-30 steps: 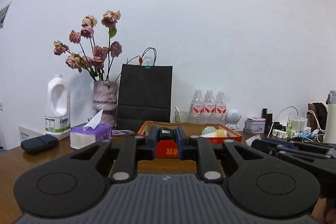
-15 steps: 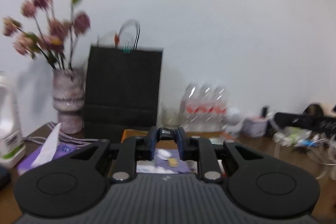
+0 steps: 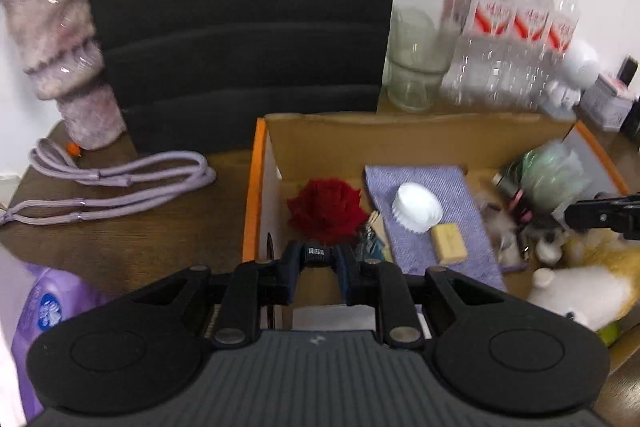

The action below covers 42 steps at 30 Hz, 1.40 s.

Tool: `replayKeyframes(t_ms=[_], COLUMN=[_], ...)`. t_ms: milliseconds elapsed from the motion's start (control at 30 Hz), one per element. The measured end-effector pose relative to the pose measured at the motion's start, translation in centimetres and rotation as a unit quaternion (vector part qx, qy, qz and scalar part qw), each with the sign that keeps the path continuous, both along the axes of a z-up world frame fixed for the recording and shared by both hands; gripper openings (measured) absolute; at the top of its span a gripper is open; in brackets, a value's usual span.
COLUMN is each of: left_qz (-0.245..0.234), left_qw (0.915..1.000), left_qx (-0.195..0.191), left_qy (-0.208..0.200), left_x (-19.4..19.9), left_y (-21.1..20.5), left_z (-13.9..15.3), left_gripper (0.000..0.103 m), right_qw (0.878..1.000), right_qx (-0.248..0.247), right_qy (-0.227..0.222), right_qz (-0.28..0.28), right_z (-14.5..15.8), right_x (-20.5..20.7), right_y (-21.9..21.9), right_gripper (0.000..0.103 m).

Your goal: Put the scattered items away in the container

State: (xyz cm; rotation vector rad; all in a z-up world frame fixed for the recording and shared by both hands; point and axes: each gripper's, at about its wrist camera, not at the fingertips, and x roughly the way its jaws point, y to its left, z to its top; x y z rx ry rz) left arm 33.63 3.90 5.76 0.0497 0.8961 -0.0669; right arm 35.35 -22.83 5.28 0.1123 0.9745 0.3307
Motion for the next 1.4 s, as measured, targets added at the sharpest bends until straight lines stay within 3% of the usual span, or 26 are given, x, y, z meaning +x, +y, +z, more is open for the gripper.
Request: replayKeyframes(t_ms=[100, 167, 233, 433, 567, 667, 767, 833, 900, 967, 1067, 1233, 1400], left_qz=[-0.020, -0.021, -0.021, 0.024, 0.033, 0.034, 0.005, -0.009, 0.007, 0.015, 0.014, 0.022, 0.017], left_qw=[0.9996, 0.9994, 0.9991, 0.9924, 0.9934, 0.9962, 0.9946, 0.9841, 0.9649, 0.9508, 0.9487, 0.9488, 0.9537], left_qx=[0.001, 0.001, -0.008, -0.080, -0.076, -0.067, -0.086, -0.090, -0.077, -0.075, -0.074, -0.050, -0.062], left_qy=[0.019, 0.028, 0.037, 0.091, 0.080, 0.044, -0.058, -0.153, -0.251, -0.300, -0.307, -0.311, -0.294], left_x=[0.5, 0.3, 0.1, -0.8, -3.5, -6.4, -11.0, -14.4, -17.8, -19.9, -21.5, -24.2, -33.2], left_y=[-0.5, -0.7, -0.5, 2.0, 2.1, 1.2, 0.1, -0.4, -1.2, -1.9, -2.8, -3.5, -3.9], left_z=[0.0, 0.4, 1.1, 4.4, 6.6, 7.9, 8.3, 7.7, 6.7, 6.0, 5.8, 6.1, 4.6], left_gripper=[0.027, 0.039, 0.043, 0.056, 0.070, 0.081, 0.096, 0.098, 0.102, 0.103, 0.103, 0.103, 0.103], right_qw=[0.998, 0.997, 0.997, 0.999, 1.000, 1.000, 0.998, 0.986, 0.965, 0.955, 0.959, 0.959, 0.959], right_qx=[0.005, -0.014, -0.027, -0.005, -0.009, -0.005, 0.013, 0.021, 0.020, 0.026, 0.029, 0.033, 0.023], right_qy=[0.047, 0.061, 0.065, 0.032, 0.017, 0.005, -0.057, -0.158, -0.252, -0.289, -0.277, -0.270, -0.267], right_qz=[0.037, 0.046, 0.035, 0.019, -0.005, -0.018, -0.031, -0.048, -0.067, -0.066, -0.063, -0.076, -0.093], right_z=[-1.3, -1.7, -1.5, 3.4, 6.5, 7.8, 8.7, 8.8, 7.8, 6.1, 4.6, 4.6, 3.7], right_x=[0.8, 1.0, 1.1, -0.5, -2.5, -4.5, -8.0, -11.8, -15.6, -18.0, -19.3, -21.4, -28.1], right_y=[1.4, 2.3, 2.4, 0.4, -1.5, -2.6, -3.2, -3.4, -3.3, -2.9, -2.2, -1.6, -2.2], right_gripper=[0.012, 0.015, 0.023, 0.064, 0.066, 0.071, 0.076, 0.087, 0.094, 0.094, 0.094, 0.094, 0.094])
